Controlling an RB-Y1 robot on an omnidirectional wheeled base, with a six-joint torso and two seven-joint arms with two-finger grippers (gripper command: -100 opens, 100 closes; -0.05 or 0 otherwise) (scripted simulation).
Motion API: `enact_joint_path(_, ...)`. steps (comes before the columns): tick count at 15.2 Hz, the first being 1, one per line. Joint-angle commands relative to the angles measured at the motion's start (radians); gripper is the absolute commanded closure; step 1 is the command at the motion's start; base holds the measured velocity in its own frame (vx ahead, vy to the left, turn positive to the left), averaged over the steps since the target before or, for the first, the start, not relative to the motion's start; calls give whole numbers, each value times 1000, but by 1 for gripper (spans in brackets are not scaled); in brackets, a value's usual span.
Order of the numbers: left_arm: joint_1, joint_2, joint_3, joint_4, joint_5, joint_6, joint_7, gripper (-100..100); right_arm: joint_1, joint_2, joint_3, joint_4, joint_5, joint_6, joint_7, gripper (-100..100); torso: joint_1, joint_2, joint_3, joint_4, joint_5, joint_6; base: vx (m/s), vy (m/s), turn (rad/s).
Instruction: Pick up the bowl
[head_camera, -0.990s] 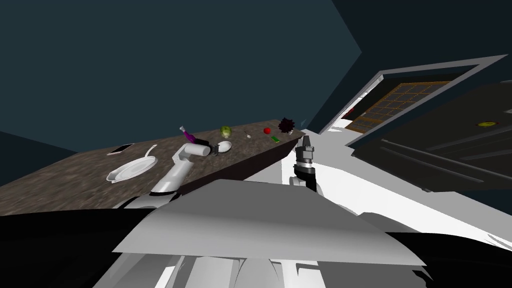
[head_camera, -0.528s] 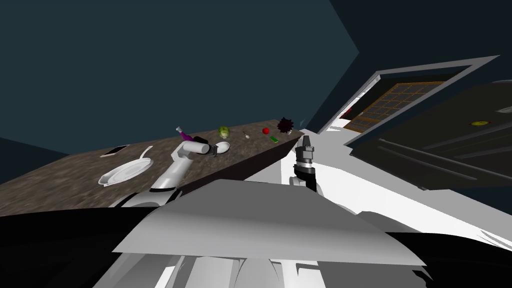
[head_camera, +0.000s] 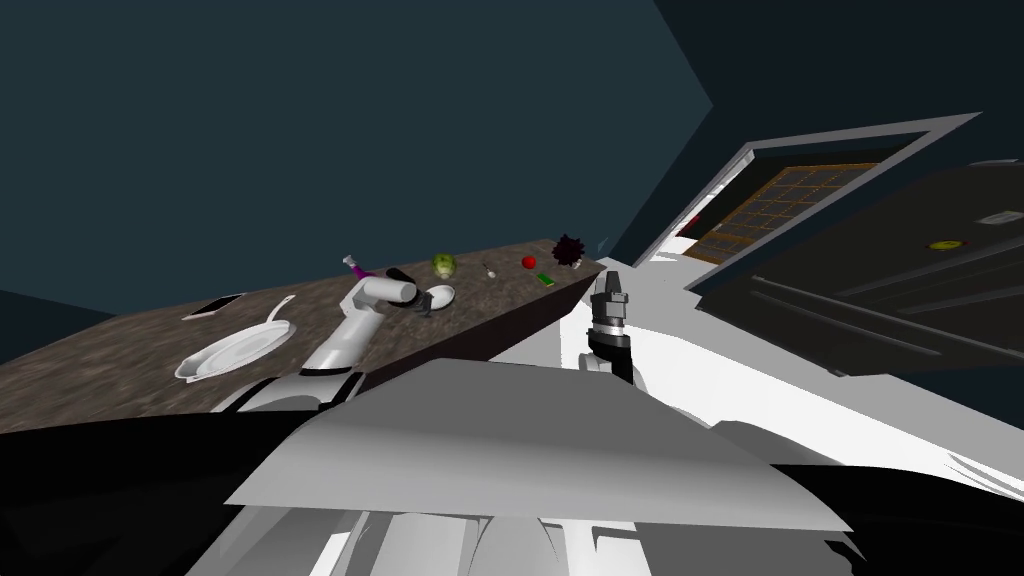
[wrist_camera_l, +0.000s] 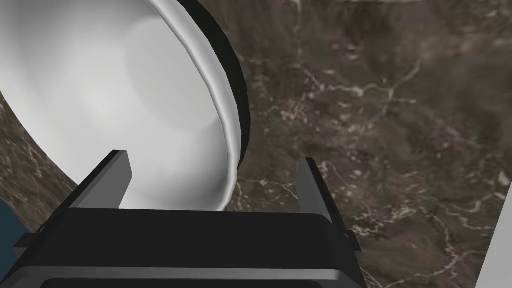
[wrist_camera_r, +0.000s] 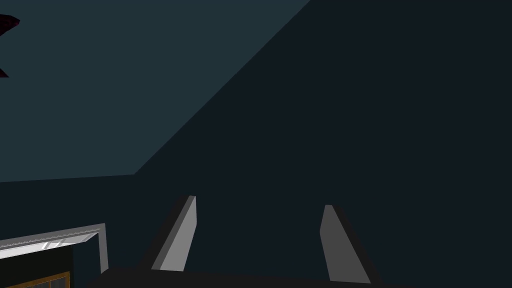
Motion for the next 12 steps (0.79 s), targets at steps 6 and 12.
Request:
enact_joint_path(6, -42, 19, 7, 37, 35, 135, 27, -100, 0, 0, 0, 0, 0, 0, 0, 0, 0, 0, 0, 0, 0, 0, 26, -28, -25)
enact_joint_path(12, -52, 11, 3, 75, 33, 144, 26, -100, 0, 0, 0, 0, 0, 0, 0, 0, 1, 1, 0, 0, 0, 0, 21, -16, -18)
